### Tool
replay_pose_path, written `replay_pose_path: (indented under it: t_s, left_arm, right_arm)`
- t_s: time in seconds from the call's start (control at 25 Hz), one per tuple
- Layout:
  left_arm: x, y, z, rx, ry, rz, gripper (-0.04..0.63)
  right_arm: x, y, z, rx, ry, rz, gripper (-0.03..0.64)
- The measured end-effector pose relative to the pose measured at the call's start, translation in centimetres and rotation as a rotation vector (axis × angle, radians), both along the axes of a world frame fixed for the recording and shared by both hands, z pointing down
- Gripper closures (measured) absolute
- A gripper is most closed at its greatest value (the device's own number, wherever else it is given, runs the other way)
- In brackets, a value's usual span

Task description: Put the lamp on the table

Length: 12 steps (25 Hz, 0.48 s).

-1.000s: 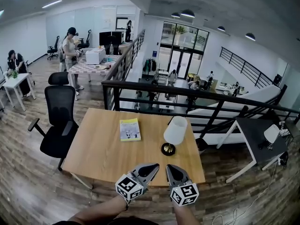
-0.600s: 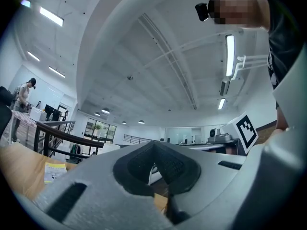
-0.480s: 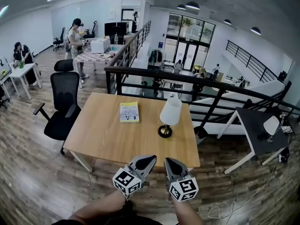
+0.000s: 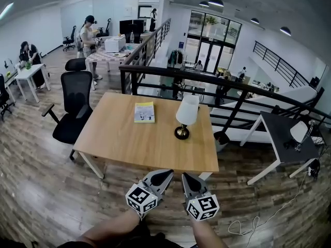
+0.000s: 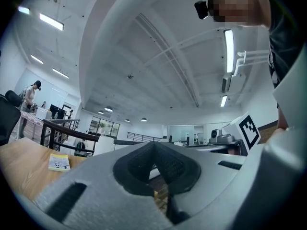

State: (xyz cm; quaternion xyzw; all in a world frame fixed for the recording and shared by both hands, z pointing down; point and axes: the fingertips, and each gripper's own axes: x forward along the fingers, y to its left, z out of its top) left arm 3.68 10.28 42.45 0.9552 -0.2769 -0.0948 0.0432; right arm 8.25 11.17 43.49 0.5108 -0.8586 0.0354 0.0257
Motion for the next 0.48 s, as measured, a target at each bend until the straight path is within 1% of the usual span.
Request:
replay_pose_path:
  t_s: [0.2, 0.48]
  left_arm:
    - [0.9, 1.6, -0.1, -0.003, -0.004, 0.002, 0.588]
    - [1.6, 2.6, 0.0, -0.001, -0.007, 0.007, 0.588]
  right_arm:
    - [0.9, 1.8, -0.4, 0.007, -0.003, 0.007, 0.603]
    - [1.4, 2.8, -0.1, 0.005, -0.007, 0.007, 0.603]
